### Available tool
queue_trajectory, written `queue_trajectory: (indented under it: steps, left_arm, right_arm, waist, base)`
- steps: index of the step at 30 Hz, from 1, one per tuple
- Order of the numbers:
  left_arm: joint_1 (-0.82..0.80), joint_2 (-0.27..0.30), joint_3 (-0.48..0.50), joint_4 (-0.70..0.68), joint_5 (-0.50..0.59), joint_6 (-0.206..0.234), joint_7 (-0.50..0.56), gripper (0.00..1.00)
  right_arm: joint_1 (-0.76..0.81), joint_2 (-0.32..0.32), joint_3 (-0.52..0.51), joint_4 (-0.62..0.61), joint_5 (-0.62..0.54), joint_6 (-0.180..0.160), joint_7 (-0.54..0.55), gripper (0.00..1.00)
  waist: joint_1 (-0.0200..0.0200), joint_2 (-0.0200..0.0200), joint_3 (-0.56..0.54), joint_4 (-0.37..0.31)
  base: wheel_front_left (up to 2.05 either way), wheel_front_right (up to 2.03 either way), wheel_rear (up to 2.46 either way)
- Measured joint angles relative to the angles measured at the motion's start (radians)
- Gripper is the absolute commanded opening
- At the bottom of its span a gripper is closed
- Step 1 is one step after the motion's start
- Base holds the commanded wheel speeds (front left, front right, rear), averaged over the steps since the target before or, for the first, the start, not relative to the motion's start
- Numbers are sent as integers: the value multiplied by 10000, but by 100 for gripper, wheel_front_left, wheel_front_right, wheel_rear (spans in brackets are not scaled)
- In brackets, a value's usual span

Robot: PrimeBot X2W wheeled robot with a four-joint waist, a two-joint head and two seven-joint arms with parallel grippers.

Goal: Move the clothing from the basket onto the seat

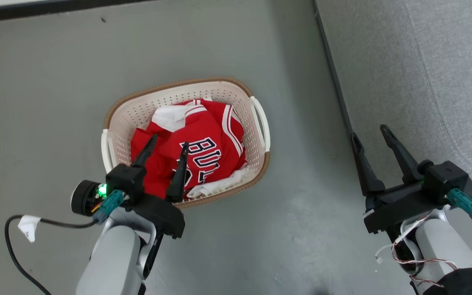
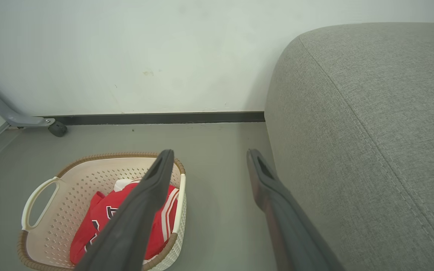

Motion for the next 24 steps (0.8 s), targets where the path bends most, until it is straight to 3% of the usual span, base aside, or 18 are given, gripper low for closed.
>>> queue_trajectory:
  steps: [14, 24]
  left_arm:
    - [-1375, 211, -410, 385, 999, 372, 1175, 100]
    - [-2336, 201, -474, 708, 1118, 560, 2197, 100]
  right_arm:
    - [-377, 456, 84, 21, 19, 0, 0, 100]
    - [-849, 669, 100, 19, 75, 0, 0, 100]
  waist:
    - [-1, 0, 1241, -244]
    - [-2, 1, 2231, -407]
  base:
    - [0, 0, 0]
    - [0, 0, 0]
